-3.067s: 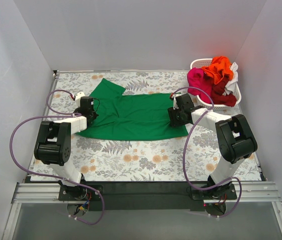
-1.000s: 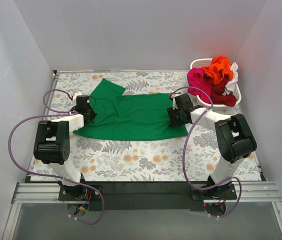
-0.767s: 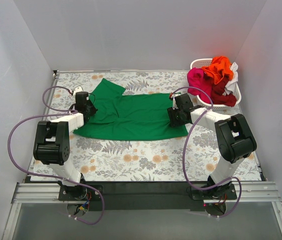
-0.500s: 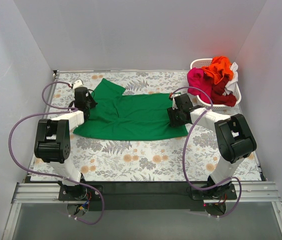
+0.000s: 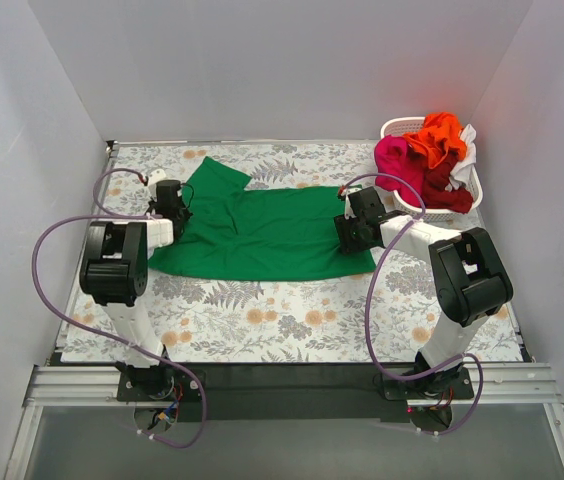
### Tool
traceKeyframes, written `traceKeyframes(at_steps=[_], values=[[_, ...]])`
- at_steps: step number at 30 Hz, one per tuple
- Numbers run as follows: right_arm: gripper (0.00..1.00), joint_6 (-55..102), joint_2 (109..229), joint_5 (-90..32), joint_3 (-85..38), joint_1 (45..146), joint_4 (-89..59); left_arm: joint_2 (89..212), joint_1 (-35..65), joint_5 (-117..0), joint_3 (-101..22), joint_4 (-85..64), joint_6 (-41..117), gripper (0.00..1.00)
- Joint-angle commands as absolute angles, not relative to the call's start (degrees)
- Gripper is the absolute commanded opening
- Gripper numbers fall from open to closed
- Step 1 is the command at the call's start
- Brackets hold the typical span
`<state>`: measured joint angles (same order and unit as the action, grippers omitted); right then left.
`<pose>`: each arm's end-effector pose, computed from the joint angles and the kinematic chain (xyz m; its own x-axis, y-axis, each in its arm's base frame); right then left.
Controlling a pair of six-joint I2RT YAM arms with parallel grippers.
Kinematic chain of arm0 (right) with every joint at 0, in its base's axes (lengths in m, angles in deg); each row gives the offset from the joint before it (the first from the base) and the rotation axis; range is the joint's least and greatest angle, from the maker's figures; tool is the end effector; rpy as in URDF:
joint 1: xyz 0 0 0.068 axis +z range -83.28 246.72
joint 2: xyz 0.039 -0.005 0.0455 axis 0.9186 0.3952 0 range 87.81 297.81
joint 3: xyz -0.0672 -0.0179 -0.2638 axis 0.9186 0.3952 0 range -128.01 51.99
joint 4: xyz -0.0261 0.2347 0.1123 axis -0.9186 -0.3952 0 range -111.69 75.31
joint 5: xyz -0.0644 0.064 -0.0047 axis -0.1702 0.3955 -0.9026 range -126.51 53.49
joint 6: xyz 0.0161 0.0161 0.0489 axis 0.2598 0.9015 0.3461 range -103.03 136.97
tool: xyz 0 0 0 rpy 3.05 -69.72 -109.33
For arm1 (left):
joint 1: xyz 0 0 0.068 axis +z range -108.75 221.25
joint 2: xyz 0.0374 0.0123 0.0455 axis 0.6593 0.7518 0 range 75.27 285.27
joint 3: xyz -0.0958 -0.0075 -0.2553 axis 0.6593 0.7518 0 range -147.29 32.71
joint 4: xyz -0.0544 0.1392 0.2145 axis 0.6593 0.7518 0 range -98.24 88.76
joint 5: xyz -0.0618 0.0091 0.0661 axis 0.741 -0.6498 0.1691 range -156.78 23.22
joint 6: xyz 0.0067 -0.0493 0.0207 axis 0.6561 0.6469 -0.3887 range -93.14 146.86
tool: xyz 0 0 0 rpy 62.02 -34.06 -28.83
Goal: Fold and stack the t-shirts
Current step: Fold the tshirt
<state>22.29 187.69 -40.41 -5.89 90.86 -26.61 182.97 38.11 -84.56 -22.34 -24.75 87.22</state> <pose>0.3224 0.1417 0.1657 -0.7688 -0.2431 -0.5915 -0.3015 0.9535 -0.0001 0.3837 -0.0101 0.1430 -0.1225 -0.8221 -0.5560 -0.6078 0.5050 -0.6128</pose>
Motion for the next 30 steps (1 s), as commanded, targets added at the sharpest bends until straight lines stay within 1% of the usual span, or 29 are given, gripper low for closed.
traceKeyframes(at_steps=[1,2,3,6,10,13,16,17,21,26,30], values=[[0.43,22.07,188.8,-40.2,-4.96,91.15,-30.42,182.23,38.7,-91.64,-25.82,-23.36,87.06,0.18],[0.43,22.16,188.62,-40.2,-4.87,91.07,-30.42,181.97,38.7,-91.56,-26.18,-23.1,87.06,0.22],[0.43,22.16,188.27,-40.2,-4.87,91.15,-30.42,180.66,38.7,-91.13,-26.27,-22.75,87.5,0.34],[0.43,22.16,188.09,-40.37,-4.78,91.07,-30.51,176.89,37.39,-90.33,-25.04,-23.44,88.03,0.45],[0.43,22.25,188.18,-40.38,-4.78,91.15,-30.42,171.17,31.17,-90.77,-24.33,-24.32,86.02,0.52],[0.43,22.33,187.92,-40.29,-4.78,91.15,-30.42,171.33,26.94,-88.58,-26.25,-23.19,85.13,0.53],[0.43,22.51,187.57,-40.55,-4.52,91.15,-30.51,175.02,23.68,-88.13,-29.25,-18.19,85.13,0.52],[0.43,22.51,187.48,-40.55,-4.43,91.15,-30.42,177.38,23.06,-88.13,-31.17,-15.21,85.3,0.5],[0.43,22.6,187.22,-40.73,-4.34,91.15,-30.42,181.25,19.64,-88.48,-32.77,-12.73,85.66,0.46],[0.43,22.69,187.13,-40.73,-4.34,91.15,-30.42,184.08,18.4,-92.43,-34.53,-9.12,87.06,0.44],[0.43,22.69,187.22,-40.55,-4.43,91.15,-30.34,183.55,18.4,-93.5,-32.52,-8.51,88.73,0.44]])
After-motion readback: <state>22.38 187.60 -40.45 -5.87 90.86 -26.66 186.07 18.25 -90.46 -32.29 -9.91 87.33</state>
